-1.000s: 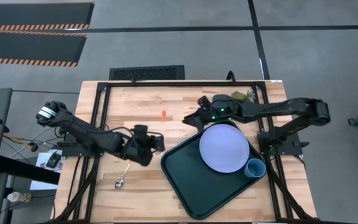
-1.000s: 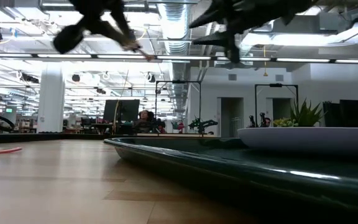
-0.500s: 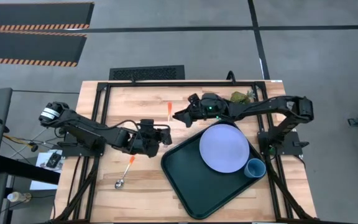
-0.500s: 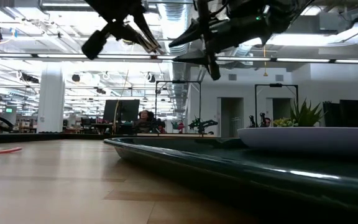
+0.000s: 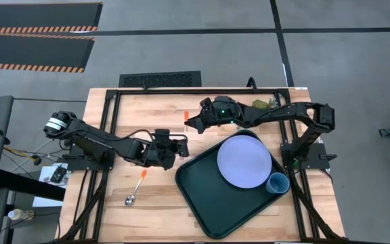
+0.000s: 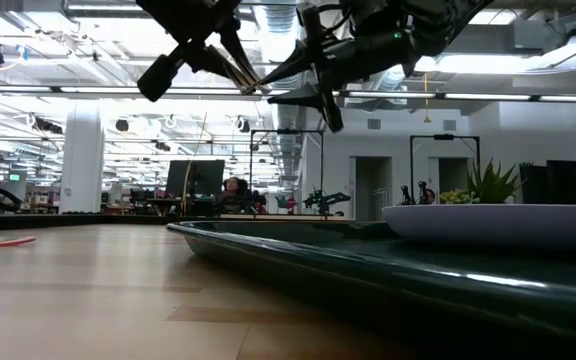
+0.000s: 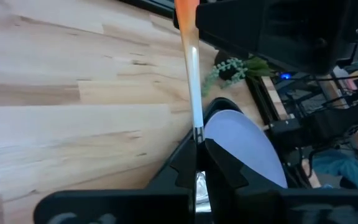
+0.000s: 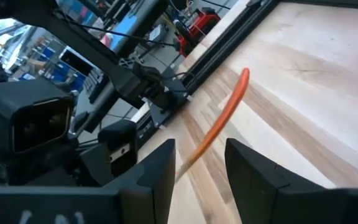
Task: Pick and place plate/cup/fork/spoon on tray
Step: Put the orange fork to the right of the purple plate on the green serving tray
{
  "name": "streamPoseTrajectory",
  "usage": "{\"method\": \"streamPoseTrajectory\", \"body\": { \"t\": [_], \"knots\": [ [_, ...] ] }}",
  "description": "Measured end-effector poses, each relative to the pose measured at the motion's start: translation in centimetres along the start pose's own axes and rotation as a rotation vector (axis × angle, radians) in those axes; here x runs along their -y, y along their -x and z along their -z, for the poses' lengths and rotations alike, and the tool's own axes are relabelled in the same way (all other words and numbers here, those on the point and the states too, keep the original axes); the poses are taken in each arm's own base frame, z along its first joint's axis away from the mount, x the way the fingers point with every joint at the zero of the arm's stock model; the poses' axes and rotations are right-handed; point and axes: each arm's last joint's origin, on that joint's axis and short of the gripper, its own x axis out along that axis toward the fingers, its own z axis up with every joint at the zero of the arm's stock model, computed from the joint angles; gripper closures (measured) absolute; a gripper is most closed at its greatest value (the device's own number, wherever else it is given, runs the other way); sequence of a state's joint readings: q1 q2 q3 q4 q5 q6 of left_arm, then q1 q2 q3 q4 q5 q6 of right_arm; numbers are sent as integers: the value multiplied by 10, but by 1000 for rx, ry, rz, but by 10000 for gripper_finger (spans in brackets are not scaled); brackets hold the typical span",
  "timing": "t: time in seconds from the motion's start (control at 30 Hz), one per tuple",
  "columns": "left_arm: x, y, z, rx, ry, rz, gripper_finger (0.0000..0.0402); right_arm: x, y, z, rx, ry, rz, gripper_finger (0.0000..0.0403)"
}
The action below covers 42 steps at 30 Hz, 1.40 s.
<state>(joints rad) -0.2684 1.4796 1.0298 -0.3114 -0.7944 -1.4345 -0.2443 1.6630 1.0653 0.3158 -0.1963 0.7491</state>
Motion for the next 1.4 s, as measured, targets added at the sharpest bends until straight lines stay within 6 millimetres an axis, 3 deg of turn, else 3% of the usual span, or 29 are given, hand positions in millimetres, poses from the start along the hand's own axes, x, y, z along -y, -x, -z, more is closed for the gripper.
{"method": "streamPoseTrajectory", "body": {
  "t": [0.2, 0.5, 0.6, 0.8, 0.9, 1.07, 1.2, 1.4],
  "knots": [
    [3, 0, 0, -6, -22, 25, 401, 0, 0, 0, 3, 22, 3, 270],
    [3, 0, 1, -15, -63, 28, 401, -2, 1, -2, 7, 17, -22, 385],
    [3, 0, 1, -37, -95, 33, 396, -3, 1, -3, -10, 19, -48, 390],
    [6, 2, 4, -109, -140, 69, 343, 9, 0, 2, -95, 19, -41, 399],
    [7, 4, 7, -157, -169, 99, 304, 10, 4, -5, -91, 38, -56, 400],
    [10, 9, 11, -309, -191, 162, 249, 21, 8, -1, -277, 34, -145, 401],
    [13, 23, 14, -371, -209, 221, 231, 22, 11, 17, -461, 71, -235, 401],
    [16, 38, 11, -295, -202, 242, 228, 17, 13, 73, -638, 88, -275, 402]
  ]
}}
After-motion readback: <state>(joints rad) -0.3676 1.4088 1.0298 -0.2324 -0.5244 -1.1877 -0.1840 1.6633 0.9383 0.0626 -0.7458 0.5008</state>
